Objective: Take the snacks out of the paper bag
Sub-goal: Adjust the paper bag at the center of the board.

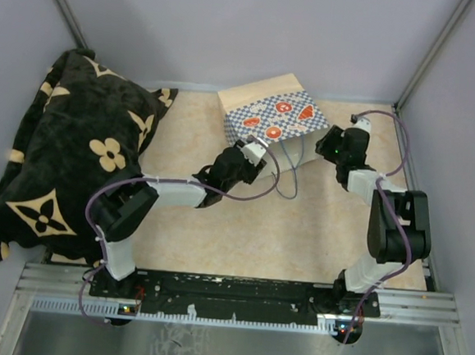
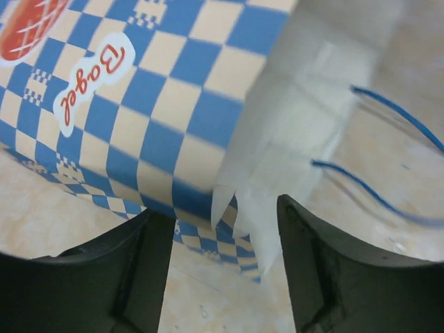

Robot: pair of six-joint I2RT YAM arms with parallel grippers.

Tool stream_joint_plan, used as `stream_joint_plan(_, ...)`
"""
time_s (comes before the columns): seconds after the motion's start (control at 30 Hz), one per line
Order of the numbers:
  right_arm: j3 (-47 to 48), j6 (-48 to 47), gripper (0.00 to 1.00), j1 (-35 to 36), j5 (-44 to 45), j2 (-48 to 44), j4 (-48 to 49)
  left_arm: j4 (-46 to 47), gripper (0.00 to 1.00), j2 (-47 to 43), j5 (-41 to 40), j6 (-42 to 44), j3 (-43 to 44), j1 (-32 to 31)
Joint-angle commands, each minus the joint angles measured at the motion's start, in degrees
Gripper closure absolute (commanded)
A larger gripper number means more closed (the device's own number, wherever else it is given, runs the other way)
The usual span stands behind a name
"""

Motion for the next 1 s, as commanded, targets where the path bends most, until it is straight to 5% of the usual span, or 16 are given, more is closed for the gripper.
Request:
stream_joint_plan(0.0, 2.39, 1.03, 0.33, -0.12, -4.78, -2.80, -0.35, -16.86, 0.26, -7.42, 15.59, 0.01, 0.95, -1.48)
stream_joint_plan(0.1, -3.08, 4.66, 0.02, -0.08, -5.36, -6.20, 1.57, -16.68, 0.04, -16.04, 21.33, -2.47, -5.44, -1.46)
stream_joint_plan(0.3, -16.76, 14.21, 0.01, -0.08, -2.88, -16.52, 5.98, -10.88, 0.00, -33.49, 22.86, -9.52, -14.27, -0.69)
stream_joint_plan(0.43, -24.68, 20.99, 0.01, -0.10, 1.75, -25.65, 4.29, -17.23, 0.00, -36.38, 43.58, -5.65, -11.33, 4.11)
stream_joint_plan(0.6, -33.46, 34.52, 0.01, 0.75, 4.46, -34.68, 6.82, -43.22, 0.00, -30.18, 67.53, 9.70, 4.33, 5.48)
stream_joint_plan(0.77, -32.05, 38.76, 0.01, 9.52, 9.67, -33.68, 9.11, -47.43, 0.01, -27.07, 77.91, 15.59, 11.22, 7.29)
stream_joint_plan(0.97, -31.66, 49.03, 0.03, 17.64, 12.14, -20.59, 26.01, -48.32, 0.01, -25.35, 75.29, 15.71, 12.48, 8.79)
